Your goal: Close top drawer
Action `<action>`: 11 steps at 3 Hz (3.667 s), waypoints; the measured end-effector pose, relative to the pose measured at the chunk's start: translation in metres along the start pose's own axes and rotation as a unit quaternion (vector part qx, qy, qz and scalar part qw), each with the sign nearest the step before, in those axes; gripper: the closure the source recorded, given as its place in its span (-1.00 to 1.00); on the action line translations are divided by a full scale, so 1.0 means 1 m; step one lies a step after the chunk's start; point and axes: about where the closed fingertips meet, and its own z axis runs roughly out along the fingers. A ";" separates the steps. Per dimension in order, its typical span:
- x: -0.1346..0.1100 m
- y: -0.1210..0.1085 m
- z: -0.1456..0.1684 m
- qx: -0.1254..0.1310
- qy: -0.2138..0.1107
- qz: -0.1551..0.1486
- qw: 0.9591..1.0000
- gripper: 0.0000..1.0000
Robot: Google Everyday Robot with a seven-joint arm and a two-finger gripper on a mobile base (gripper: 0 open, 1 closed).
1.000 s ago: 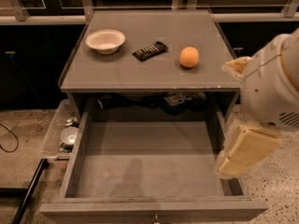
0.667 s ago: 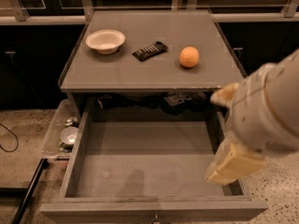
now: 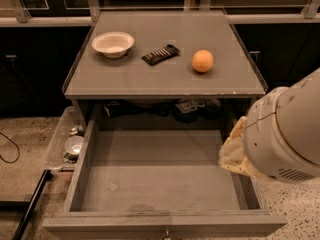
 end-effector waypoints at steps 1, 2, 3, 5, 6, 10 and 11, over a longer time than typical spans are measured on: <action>-0.001 0.000 -0.002 0.002 0.000 -0.001 1.000 0.67; 0.011 0.014 0.027 -0.009 0.008 0.015 1.000 1.00; 0.056 0.040 0.091 -0.045 0.003 0.064 0.997 1.00; 0.159 0.093 0.201 -0.096 -0.041 0.141 0.984 1.00; 0.173 0.105 0.225 -0.107 -0.079 0.141 0.981 1.00; 0.147 0.110 0.241 -0.109 -0.138 0.108 0.978 -0.32; 0.146 0.096 0.248 -0.097 -0.144 0.104 0.979 -0.23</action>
Offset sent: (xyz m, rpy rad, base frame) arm -0.0118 -0.0159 -0.1150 0.0125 0.1382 -0.0924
